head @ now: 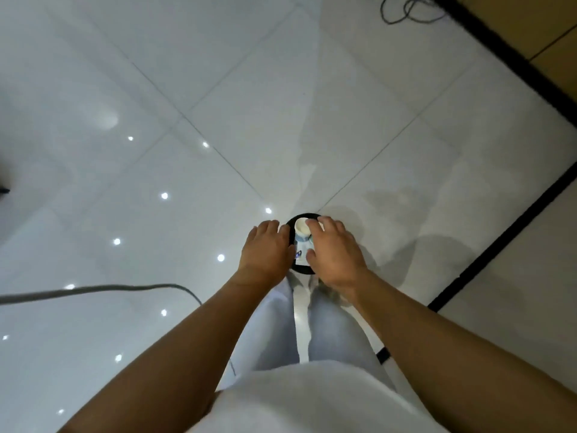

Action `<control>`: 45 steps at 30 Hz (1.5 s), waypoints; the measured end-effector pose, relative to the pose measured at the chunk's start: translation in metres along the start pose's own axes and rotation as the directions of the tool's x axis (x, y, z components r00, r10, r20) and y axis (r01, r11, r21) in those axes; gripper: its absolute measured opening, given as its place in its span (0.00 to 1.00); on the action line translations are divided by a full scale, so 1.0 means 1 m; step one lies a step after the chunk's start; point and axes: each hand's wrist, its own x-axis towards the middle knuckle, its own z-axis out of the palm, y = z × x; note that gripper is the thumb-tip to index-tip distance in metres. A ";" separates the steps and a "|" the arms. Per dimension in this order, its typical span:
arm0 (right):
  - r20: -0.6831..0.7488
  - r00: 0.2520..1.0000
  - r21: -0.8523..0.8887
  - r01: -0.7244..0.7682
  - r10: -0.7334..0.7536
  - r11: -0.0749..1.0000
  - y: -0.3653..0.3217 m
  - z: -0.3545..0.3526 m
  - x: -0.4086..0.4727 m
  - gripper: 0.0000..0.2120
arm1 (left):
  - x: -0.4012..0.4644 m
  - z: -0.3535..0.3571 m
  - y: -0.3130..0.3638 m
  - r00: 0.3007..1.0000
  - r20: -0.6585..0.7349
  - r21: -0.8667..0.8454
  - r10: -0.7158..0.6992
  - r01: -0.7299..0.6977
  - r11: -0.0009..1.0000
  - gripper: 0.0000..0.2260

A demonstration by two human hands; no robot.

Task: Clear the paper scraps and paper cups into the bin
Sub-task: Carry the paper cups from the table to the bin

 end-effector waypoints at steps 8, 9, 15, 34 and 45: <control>0.097 0.986 -0.166 0.153 -0.138 0.974 -0.071 -0.026 -0.047 0.27 | -0.103 -0.021 -0.026 0.970 -0.117 -0.125 -0.214 0.199 0.972 0.20; 0.109 0.980 -0.186 0.182 -0.164 0.965 -0.083 -0.026 -0.048 0.26 | -0.114 -0.019 -0.035 0.959 -0.123 -0.147 -0.255 0.236 0.961 0.20; 0.172 0.925 -0.265 0.374 -0.338 0.889 -0.173 -0.012 -0.051 0.24 | -0.177 -0.013 -0.099 0.881 -0.120 -0.276 -0.458 0.413 0.868 0.19; 0.419 0.678 -0.365 0.734 -0.604 0.572 -0.548 0.131 -0.043 0.25 | -0.363 0.001 -0.431 0.608 -0.074 -0.570 -0.791 0.625 0.534 0.21; 0.516 0.540 -0.352 0.841 -0.665 0.410 -0.737 0.154 0.035 0.27 | -0.383 -0.032 -0.598 0.425 -0.026 -0.664 -0.905 0.669 0.333 0.21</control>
